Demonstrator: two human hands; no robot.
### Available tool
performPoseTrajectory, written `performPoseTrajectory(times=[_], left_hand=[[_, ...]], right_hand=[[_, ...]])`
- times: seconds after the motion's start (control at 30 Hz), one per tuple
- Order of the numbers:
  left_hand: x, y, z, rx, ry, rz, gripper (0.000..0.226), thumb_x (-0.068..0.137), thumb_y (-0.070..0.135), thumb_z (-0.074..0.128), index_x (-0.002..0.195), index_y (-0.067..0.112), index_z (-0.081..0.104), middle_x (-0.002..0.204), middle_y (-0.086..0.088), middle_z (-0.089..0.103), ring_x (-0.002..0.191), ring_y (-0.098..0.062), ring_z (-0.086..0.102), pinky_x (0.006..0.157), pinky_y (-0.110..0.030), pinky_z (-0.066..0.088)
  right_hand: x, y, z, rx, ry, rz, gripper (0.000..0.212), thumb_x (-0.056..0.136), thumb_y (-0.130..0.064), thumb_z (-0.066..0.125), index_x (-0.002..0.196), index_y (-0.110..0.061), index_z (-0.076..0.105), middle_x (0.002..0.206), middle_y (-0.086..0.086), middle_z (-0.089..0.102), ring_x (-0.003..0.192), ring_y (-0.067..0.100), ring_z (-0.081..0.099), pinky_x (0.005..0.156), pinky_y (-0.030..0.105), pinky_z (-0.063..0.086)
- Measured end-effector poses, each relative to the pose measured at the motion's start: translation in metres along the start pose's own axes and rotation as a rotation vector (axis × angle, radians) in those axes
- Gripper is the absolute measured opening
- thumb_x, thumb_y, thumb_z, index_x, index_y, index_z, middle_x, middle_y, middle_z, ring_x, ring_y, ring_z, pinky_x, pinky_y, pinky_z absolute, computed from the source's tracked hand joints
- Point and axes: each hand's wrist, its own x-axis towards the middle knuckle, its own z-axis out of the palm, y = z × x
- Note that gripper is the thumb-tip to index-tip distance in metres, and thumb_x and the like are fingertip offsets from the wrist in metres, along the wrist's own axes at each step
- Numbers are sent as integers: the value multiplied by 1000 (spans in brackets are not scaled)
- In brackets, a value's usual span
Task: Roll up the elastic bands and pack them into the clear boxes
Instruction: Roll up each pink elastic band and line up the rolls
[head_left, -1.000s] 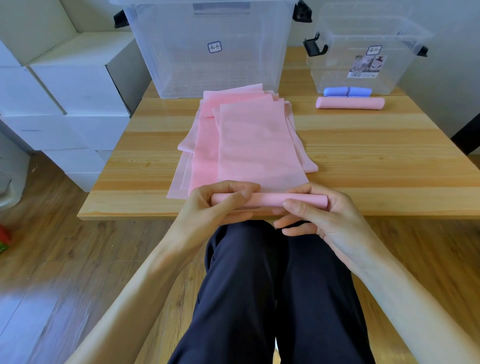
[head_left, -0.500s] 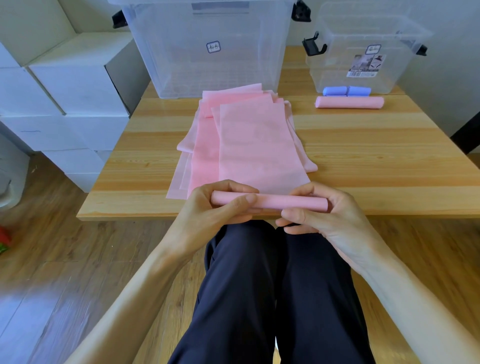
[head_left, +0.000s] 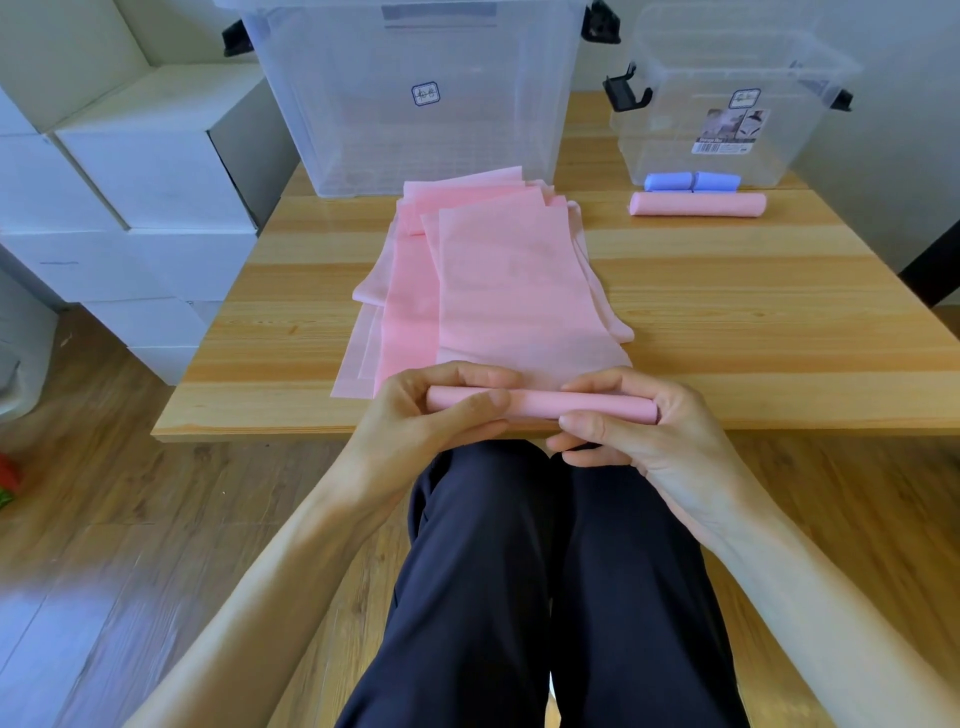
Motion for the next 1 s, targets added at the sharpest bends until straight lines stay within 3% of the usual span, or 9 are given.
performPoseTrajectory(times=[0.1, 0.3, 0.57, 0.73, 1.0], left_hand=[[0, 1, -2, 2, 7, -14, 17, 72, 13, 70, 88, 9, 77, 93, -11, 77, 89, -20, 75, 75, -20, 58], [-1, 4, -4, 15, -55, -35, 24, 75, 15, 68, 96, 9, 77, 107, -13, 75, 102, -24, 72, 86, -25, 58], [-3, 5, -4, 92, -42, -33, 27, 76, 21, 68, 100, 10, 76, 107, -9, 75, 103, -20, 72, 83, -23, 58], [-4, 6, -3, 185, -6, -13, 29, 81, 28, 65, 103, 12, 76, 105, -1, 76, 100, -14, 72, 77, -19, 57], [-3, 5, -2, 154, 7, -6, 30, 80, 27, 65, 102, 8, 74, 105, -5, 76, 100, -19, 72, 81, -23, 59]], right_hand=[[-1, 0, 0, -1, 5, -2, 30, 71, -16, 77, 99, -5, 73, 85, 13, 75, 81, 30, 75, 66, 28, 60], [0, -2, -1, -4, -17, 5, 29, 75, -14, 75, 101, -4, 70, 87, 17, 75, 83, 30, 75, 66, 27, 60], [-2, -2, -1, -46, 5, 1, 27, 78, -25, 72, 96, -4, 71, 89, 15, 76, 79, 31, 75, 66, 31, 61], [-2, -2, -1, -34, 22, -6, 29, 76, -19, 75, 103, -10, 73, 86, 16, 75, 79, 31, 75, 67, 29, 61], [-3, -1, 0, -39, 2, 3, 36, 73, -18, 77, 108, -11, 71, 88, 13, 76, 80, 30, 75, 67, 29, 61]])
